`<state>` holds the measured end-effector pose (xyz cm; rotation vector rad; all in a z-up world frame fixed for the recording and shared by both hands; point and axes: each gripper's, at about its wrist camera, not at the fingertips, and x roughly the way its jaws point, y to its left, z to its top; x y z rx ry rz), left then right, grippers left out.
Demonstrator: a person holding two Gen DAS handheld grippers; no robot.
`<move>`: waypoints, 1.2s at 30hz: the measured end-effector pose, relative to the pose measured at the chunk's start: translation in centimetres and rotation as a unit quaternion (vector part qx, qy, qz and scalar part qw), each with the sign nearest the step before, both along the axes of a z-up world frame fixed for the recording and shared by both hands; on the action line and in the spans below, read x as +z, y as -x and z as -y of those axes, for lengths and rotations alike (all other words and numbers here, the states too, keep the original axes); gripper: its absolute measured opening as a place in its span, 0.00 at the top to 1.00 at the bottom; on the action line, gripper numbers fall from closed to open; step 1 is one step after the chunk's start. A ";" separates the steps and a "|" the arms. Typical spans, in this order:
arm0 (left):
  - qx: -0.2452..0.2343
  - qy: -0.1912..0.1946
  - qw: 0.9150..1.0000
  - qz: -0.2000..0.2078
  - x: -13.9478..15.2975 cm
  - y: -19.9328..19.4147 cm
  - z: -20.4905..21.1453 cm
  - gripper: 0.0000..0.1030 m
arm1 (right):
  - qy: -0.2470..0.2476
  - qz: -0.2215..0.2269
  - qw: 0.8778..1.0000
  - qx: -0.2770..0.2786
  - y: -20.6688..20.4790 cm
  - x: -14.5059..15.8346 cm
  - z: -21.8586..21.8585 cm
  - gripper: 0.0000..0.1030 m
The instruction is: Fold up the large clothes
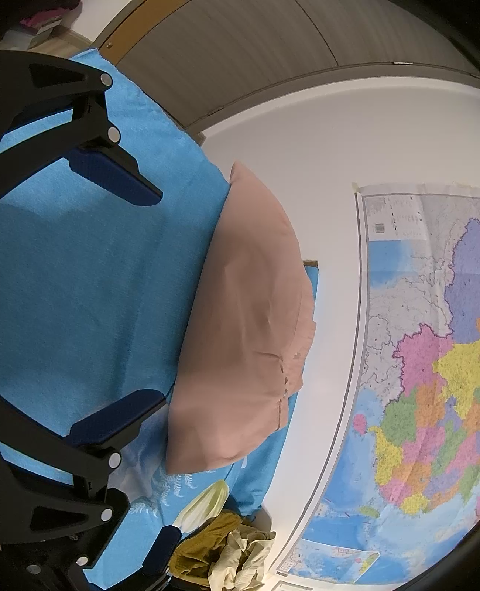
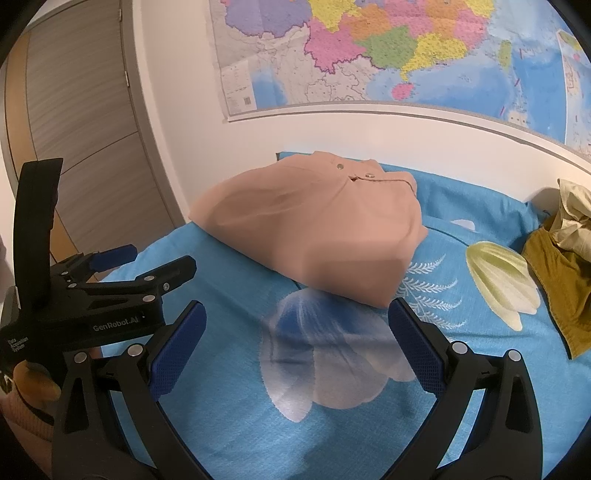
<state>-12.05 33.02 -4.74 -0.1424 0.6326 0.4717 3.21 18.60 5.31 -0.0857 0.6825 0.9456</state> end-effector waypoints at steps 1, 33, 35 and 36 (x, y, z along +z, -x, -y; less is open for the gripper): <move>-0.001 0.000 1.000 0.000 0.1 0.0 -0.1 0.07 | 0.001 -0.001 1.000 0.001 0.0 0.0 0.0 0.05; -0.001 -0.009 1.000 0.008 0.2 0.2 0.2 0.07 | 0.001 -0.003 1.000 0.004 0.0 -0.1 -0.3 0.05; -0.003 -0.018 1.000 0.015 0.3 0.4 0.6 0.07 | 0.000 -0.003 1.000 0.004 0.0 0.0 -0.3 0.05; -0.002 -0.021 1.000 0.014 0.3 0.4 0.7 0.07 | 0.000 -0.004 1.000 0.004 0.0 0.0 -0.2 0.05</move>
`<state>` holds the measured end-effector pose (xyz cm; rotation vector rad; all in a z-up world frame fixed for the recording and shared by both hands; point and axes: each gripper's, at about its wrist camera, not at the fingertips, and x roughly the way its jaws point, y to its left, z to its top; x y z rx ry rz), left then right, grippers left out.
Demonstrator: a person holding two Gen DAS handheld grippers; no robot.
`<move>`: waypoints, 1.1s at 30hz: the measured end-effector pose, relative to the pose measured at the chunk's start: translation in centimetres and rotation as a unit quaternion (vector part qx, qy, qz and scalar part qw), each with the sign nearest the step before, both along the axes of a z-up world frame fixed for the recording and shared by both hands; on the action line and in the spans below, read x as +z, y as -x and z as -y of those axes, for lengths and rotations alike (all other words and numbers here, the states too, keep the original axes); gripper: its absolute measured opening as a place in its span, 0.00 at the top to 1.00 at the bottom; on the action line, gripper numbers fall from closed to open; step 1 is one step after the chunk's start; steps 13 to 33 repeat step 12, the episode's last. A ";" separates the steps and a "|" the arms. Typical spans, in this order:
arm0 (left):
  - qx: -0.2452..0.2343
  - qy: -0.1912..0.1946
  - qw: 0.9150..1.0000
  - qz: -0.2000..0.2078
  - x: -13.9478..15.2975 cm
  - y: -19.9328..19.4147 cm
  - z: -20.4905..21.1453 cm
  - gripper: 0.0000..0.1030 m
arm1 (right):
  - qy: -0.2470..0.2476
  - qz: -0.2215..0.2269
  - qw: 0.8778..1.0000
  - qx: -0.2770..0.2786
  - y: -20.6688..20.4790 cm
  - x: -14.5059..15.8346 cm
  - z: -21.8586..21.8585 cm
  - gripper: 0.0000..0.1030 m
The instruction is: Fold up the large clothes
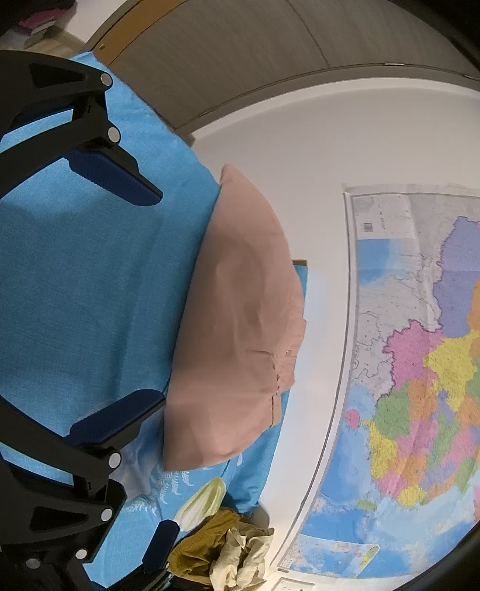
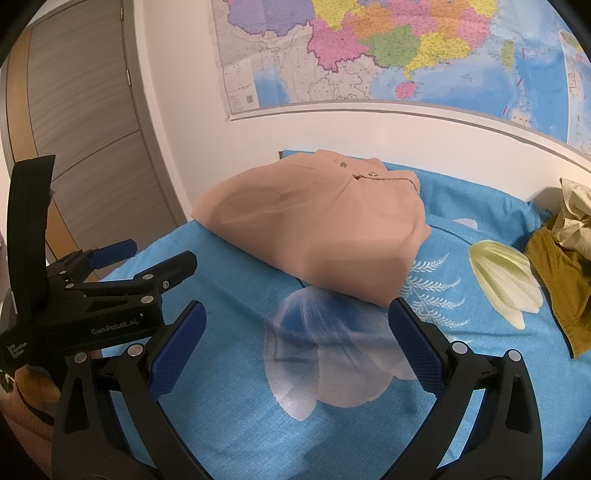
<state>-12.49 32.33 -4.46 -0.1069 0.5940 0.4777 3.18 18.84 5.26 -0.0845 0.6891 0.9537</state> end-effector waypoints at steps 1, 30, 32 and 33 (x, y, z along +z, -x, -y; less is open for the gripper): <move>-0.003 0.003 1.000 0.000 0.0 0.0 0.0 0.07 | 0.000 0.000 1.000 -0.001 -0.1 0.0 0.0 0.05; -0.035 0.045 0.998 -0.013 -0.5 -1.1 1.0 0.07 | -0.003 0.003 1.000 -0.025 -0.1 0.4 1.9 0.05; -0.035 0.045 0.998 -0.013 -0.5 -1.1 1.0 0.07 | -0.003 0.003 1.000 -0.025 -0.1 0.4 1.9 0.05; -0.035 0.045 0.998 -0.013 -0.5 -1.1 1.0 0.07 | -0.003 0.003 1.000 -0.025 -0.1 0.4 1.9 0.05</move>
